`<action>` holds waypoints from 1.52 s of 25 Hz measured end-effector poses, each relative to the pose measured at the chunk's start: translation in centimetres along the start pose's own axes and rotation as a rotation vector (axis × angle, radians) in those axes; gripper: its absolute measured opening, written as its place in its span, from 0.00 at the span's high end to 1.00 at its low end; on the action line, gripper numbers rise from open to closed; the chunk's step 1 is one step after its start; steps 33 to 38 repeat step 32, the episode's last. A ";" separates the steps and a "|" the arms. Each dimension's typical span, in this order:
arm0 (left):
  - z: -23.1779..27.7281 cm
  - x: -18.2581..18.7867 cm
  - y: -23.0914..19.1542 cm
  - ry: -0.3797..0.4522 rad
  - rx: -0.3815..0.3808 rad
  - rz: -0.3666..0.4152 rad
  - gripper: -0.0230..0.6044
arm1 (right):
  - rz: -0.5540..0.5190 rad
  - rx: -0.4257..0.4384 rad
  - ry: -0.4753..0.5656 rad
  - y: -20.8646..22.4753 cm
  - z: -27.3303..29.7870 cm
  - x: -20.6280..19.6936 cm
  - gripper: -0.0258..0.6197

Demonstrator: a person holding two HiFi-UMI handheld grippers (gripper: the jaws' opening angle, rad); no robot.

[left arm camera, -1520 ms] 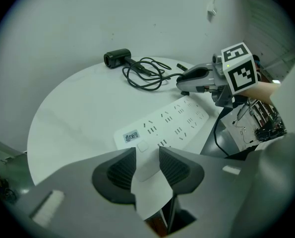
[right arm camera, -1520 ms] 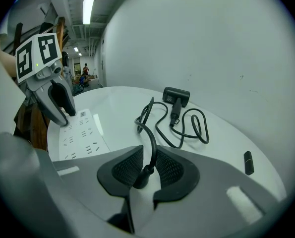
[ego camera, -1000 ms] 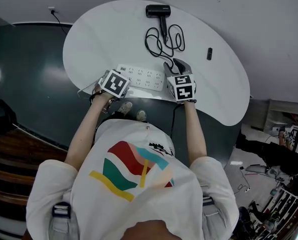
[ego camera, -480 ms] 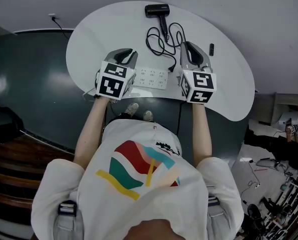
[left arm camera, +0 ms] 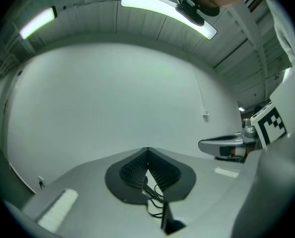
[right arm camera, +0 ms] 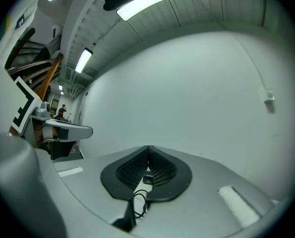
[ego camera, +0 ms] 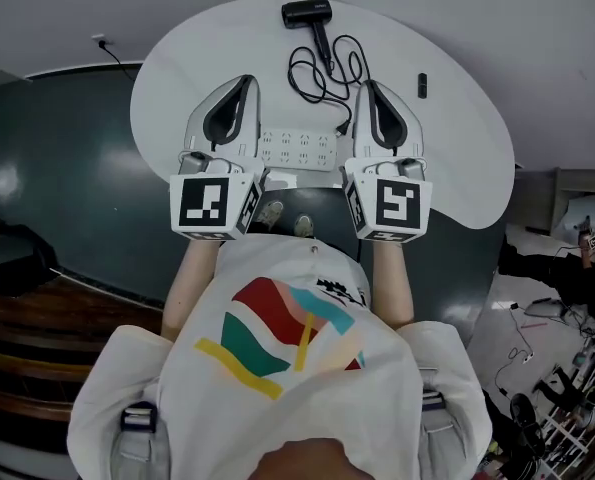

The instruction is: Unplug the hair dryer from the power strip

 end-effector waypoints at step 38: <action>-0.5 0.8 0.9 0.034 0.014 0.053 0.96 | 0.059 0.001 -0.021 0.2 -1.6 -0.8 0.94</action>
Point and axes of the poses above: the fingertips, and each gripper's own axes: z forward along the fingers, y to its right, x out of its top, the point moved 10 cm from there along -z, backward along the fingers, and after that the axes turned 4 degrees about -z, right-handed, at the moved point
